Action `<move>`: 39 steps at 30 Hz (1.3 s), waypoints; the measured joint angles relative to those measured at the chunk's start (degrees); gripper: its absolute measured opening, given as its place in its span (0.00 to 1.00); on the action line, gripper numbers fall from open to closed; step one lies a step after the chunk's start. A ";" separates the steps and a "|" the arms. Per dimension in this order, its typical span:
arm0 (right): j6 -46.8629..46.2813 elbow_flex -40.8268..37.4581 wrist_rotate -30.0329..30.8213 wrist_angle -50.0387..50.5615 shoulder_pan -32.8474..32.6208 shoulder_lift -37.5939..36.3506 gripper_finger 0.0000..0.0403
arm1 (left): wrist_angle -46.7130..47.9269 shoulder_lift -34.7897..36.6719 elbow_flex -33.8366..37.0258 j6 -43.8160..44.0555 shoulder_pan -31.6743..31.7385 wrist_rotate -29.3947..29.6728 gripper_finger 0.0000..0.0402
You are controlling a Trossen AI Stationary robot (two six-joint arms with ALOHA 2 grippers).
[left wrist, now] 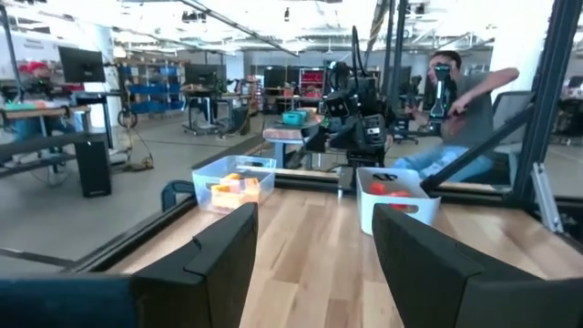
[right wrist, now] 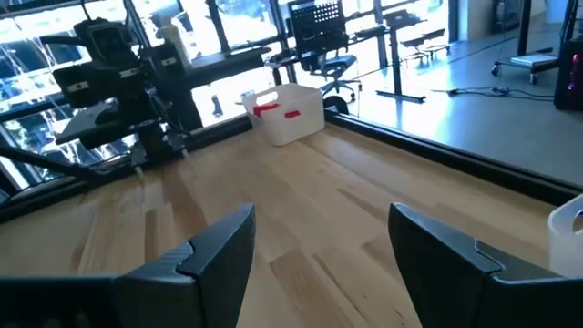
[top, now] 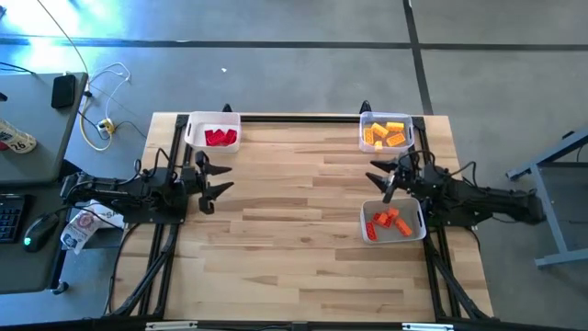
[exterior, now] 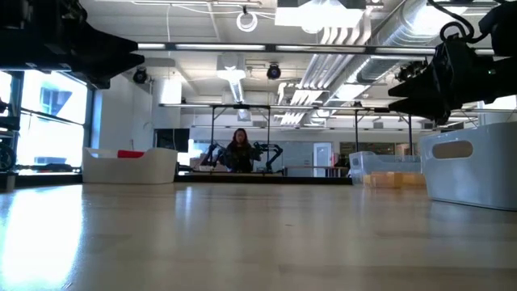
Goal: Sort & place blocks by color
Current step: Return to Home Position
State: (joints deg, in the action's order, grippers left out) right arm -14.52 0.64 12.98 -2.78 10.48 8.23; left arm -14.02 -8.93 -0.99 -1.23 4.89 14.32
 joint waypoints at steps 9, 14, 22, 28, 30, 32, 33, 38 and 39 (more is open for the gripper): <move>1.82 0.02 -1.45 0.36 1.55 -0.35 0.59 | 0.02 0.00 0.00 -3.74 0.00 -0.17 0.51; 0.17 0.02 -1.46 0.38 1.55 -0.35 0.59 | 0.85 -0.07 0.00 -3.92 0.00 -0.17 0.51; -7.75 0.02 -2.08 0.42 1.55 -0.35 0.59 | 0.89 -0.04 0.00 -3.90 0.00 -0.17 0.51; -7.57 0.02 -2.06 0.43 1.55 -0.33 0.59 | 0.89 -0.04 0.00 -3.90 0.00 -0.17 0.51; -7.50 0.02 -2.06 0.43 1.55 -0.33 0.59 | 0.89 -0.04 0.00 -3.90 0.00 -0.17 0.51; -7.51 0.02 -2.08 0.43 1.55 -0.33 0.59 | 0.89 -0.04 0.00 -3.90 0.00 -0.17 0.51; -7.56 0.02 -2.07 0.43 1.55 -0.33 0.59 | 0.89 -0.04 0.00 -3.90 0.00 -0.17 0.51; -7.54 0.02 -2.08 0.43 1.55 -0.33 0.59 | 0.89 -0.04 0.00 -3.90 0.00 -0.19 0.51; -7.52 0.02 -2.06 0.43 1.55 -0.33 0.59 | 0.89 -0.04 0.00 -3.90 0.00 -0.19 0.51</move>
